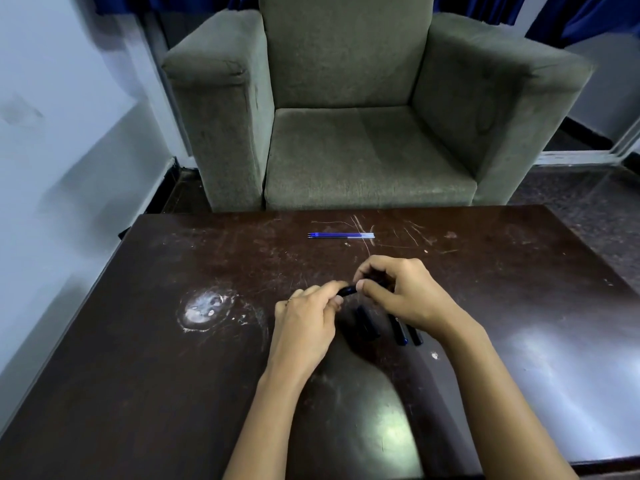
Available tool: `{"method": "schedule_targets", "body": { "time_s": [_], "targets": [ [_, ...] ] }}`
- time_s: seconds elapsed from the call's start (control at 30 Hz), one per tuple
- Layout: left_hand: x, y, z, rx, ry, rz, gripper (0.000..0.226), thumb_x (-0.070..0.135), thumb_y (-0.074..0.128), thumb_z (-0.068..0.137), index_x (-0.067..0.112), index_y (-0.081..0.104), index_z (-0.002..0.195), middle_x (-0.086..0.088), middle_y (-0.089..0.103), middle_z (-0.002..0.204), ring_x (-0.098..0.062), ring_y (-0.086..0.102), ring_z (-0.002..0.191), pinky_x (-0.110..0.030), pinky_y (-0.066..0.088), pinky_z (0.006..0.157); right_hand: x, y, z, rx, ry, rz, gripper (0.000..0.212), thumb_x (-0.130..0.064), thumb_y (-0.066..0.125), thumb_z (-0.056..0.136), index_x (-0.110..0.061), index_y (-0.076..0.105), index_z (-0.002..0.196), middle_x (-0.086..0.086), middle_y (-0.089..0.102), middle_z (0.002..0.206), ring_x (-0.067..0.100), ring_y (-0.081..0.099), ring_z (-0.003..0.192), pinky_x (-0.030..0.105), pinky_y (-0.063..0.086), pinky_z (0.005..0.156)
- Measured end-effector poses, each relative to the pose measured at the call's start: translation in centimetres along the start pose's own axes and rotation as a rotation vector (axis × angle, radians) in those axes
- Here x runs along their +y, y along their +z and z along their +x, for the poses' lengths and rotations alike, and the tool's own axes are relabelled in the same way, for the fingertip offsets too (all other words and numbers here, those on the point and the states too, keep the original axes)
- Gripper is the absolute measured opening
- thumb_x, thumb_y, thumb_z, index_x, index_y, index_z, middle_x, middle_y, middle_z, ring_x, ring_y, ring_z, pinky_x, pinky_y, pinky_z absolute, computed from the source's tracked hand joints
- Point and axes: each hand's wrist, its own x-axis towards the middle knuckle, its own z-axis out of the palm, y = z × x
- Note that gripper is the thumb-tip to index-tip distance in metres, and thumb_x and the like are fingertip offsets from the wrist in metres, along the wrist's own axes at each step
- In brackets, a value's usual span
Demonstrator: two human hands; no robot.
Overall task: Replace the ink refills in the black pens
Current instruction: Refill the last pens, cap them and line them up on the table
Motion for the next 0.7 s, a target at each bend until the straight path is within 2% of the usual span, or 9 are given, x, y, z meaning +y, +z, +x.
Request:
{"method": "schedule_targets", "body": {
  "time_s": [0.07, 0.1, 0.2, 0.3, 0.4, 0.5, 0.57, 0.67, 0.7],
  "targets": [
    [0.09, 0.02, -0.02, 0.006, 0.008, 0.000, 0.034, 0.021, 0.044, 0.099, 0.037, 0.055, 0.126, 0.011, 0.066, 0.107, -0.013, 0.055, 0.103, -0.039, 0.042, 0.095, 0.24, 0.13, -0.04, -0.006, 0.023, 0.009, 0.007, -0.023, 0.058, 0.093, -0.026, 0.061, 0.087, -0.010, 0.061, 0.065, 0.001, 0.057, 0.061, 0.014, 0.043, 0.058],
    [0.13, 0.05, 0.00, 0.003, 0.007, 0.003, 0.033, 0.022, 0.044, 0.099, 0.037, 0.054, 0.127, 0.011, 0.066, 0.109, -0.013, 0.054, 0.105, -0.039, 0.041, 0.095, 0.30, 0.14, -0.08, -0.005, 0.028, 0.039, 0.003, -0.025, 0.059, 0.092, -0.027, 0.060, 0.090, -0.008, 0.064, 0.070, 0.002, 0.059, 0.065, 0.016, 0.045, 0.061],
    [0.05, 0.12, 0.06, -0.007, 0.002, 0.009, 0.034, 0.022, 0.043, 0.100, 0.038, 0.053, 0.128, 0.011, 0.065, 0.109, -0.013, 0.054, 0.106, -0.039, 0.040, 0.094, 0.41, 0.03, -0.17, 0.002, -0.033, 0.066, 0.020, -0.017, 0.072, 0.081, -0.026, 0.059, 0.092, -0.011, 0.062, 0.087, 0.002, 0.057, 0.078, 0.012, 0.043, 0.065],
    [-0.06, 0.07, 0.01, -0.004, 0.008, 0.034, 0.033, 0.021, 0.043, 0.100, 0.038, 0.054, 0.126, 0.011, 0.066, 0.106, -0.013, 0.054, 0.103, -0.037, 0.040, 0.093, 0.47, -0.07, -0.04, -0.005, -0.011, 0.038, 0.014, -0.015, 0.071, 0.082, -0.027, 0.064, 0.083, -0.012, 0.062, 0.075, -0.001, 0.056, 0.066, 0.011, 0.042, 0.061],
    [0.04, 0.07, -0.06, -0.011, 0.021, 0.041, 0.033, 0.021, 0.043, 0.100, 0.038, 0.054, 0.126, 0.012, 0.065, 0.104, -0.012, 0.054, 0.101, -0.035, 0.040, 0.092, 0.75, -0.03, -0.06, -0.014, 0.043, 0.051, 0.003, -0.025, 0.067, 0.086, -0.026, 0.065, 0.087, -0.008, 0.068, 0.073, 0.004, 0.061, 0.065, 0.022, 0.052, 0.064],
    [0.22, 0.11, -0.04, -0.017, 0.020, 0.028, 0.033, 0.021, 0.043, 0.100, 0.037, 0.054, 0.127, 0.012, 0.065, 0.104, -0.013, 0.054, 0.100, -0.037, 0.041, 0.092, 0.69, -0.05, -0.06, -0.002, -0.015, 0.064, 0.021, -0.018, 0.076, 0.077, -0.027, 0.062, 0.090, -0.011, 0.065, 0.087, 0.003, 0.060, 0.076, 0.015, 0.047, 0.066],
    [0.16, 0.10, 0.02, -0.020, 0.012, 0.038, 0.033, 0.021, 0.042, 0.100, 0.037, 0.054, 0.126, 0.012, 0.065, 0.104, -0.013, 0.054, 0.101, -0.038, 0.041, 0.092, 0.52, -0.08, -0.02, -0.010, -0.034, 0.034, 0.018, -0.013, 0.075, 0.077, -0.027, 0.065, 0.085, -0.011, 0.064, 0.083, 0.001, 0.057, 0.073, 0.011, 0.043, 0.065],
    [0.09, 0.09, -0.02, -0.036, 0.018, 0.057, 0.033, 0.021, 0.042, 0.099, 0.036, 0.054, 0.126, 0.012, 0.066, 0.105, -0.014, 0.055, 0.101, -0.037, 0.042, 0.092, 0.42, -0.15, 0.06, -0.025, 0.025, -0.016, 0.002, -0.023, 0.067, 0.086, -0.024, 0.069, 0.085, -0.008, 0.065, 0.072, 0.002, 0.055, 0.063, 0.012, 0.043, 0.059],
    [0.16, 0.09, -0.06, -0.038, 0.024, 0.057, 0.033, 0.020, 0.043, 0.099, 0.037, 0.054, 0.126, 0.012, 0.065, 0.104, -0.013, 0.055, 0.100, -0.037, 0.042, 0.091, 0.52, -0.03, 0.10, -0.025, 0.032, -0.036, 0.006, -0.026, 0.064, 0.088, -0.022, 0.069, 0.087, -0.007, 0.065, 0.069, 0.004, 0.056, 0.062, 0.014, 0.044, 0.058]
  ]
}}
